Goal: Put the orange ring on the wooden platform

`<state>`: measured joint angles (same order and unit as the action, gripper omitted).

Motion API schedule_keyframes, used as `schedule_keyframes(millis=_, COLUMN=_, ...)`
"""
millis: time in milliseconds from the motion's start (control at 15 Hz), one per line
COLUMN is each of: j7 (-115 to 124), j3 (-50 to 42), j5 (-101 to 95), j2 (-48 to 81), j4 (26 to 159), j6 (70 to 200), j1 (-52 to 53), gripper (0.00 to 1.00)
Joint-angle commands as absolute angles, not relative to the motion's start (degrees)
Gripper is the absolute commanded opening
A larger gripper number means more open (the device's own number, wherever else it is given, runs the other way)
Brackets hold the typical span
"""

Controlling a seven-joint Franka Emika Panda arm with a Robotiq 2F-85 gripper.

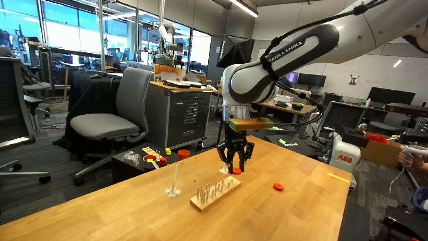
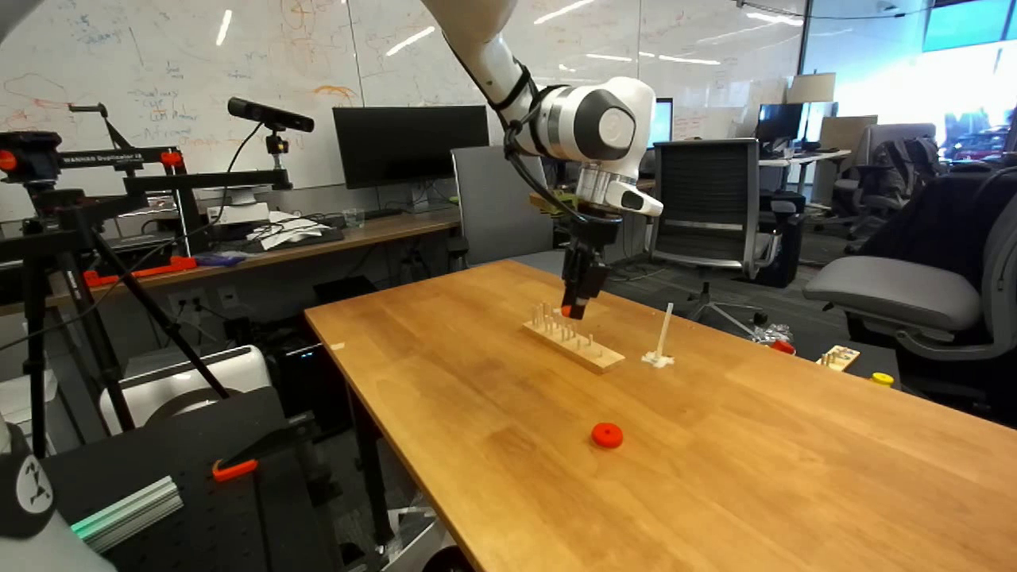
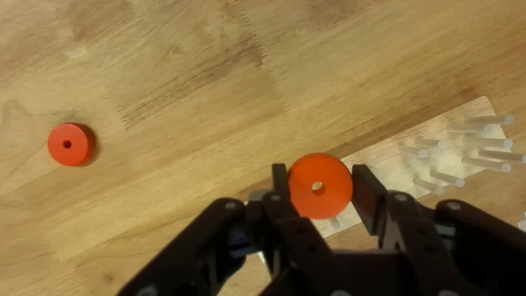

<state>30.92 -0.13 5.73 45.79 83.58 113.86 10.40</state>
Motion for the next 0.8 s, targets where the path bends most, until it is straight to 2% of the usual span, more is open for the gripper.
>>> schedule_keyframes(millis=0, j7=32.2, j3=-0.5, j5=6.4, j2=49.6, j4=76.8, j6=109.7, j1=10.6, gripper=0.18)
schedule_keyframes(millis=733, j7=33.3, j3=-0.6, j5=6.3, j2=57.1, j4=67.2, j6=104.4, j1=10.6, gripper=0.18)
